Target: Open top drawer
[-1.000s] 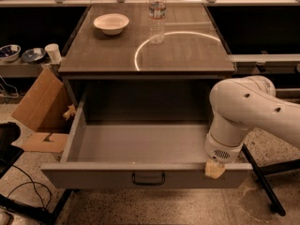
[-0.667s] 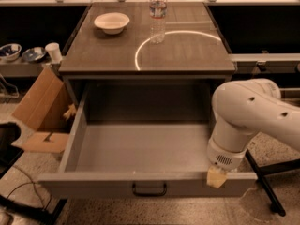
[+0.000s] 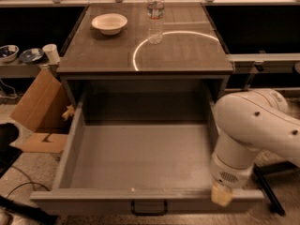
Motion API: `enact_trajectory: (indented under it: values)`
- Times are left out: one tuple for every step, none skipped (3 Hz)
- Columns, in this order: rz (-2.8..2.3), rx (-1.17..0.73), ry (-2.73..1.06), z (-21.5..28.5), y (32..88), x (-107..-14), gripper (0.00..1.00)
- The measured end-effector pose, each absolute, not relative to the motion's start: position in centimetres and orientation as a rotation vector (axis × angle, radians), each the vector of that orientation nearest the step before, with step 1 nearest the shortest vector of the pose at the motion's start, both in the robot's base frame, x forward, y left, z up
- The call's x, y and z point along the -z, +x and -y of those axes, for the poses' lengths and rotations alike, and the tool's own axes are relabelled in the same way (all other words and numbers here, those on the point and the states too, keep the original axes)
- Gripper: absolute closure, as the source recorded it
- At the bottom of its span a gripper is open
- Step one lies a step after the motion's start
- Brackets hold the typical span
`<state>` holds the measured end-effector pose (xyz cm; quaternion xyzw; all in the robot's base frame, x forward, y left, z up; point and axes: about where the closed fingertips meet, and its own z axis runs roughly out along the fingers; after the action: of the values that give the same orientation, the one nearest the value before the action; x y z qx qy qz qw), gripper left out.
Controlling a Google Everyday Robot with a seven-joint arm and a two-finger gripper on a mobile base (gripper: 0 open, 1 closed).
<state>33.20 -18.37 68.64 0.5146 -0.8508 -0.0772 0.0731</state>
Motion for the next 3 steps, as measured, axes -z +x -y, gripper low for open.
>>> enact_trajectory:
  values:
    - [2.555,0.232,1.545,18.4,33.2,-68.7,0.75]
    - [2.555,0.232,1.545,18.4,33.2,-68.7,0.52]
    - [2.564,0.184,1.536,18.7,34.1,-69.9,0.29]
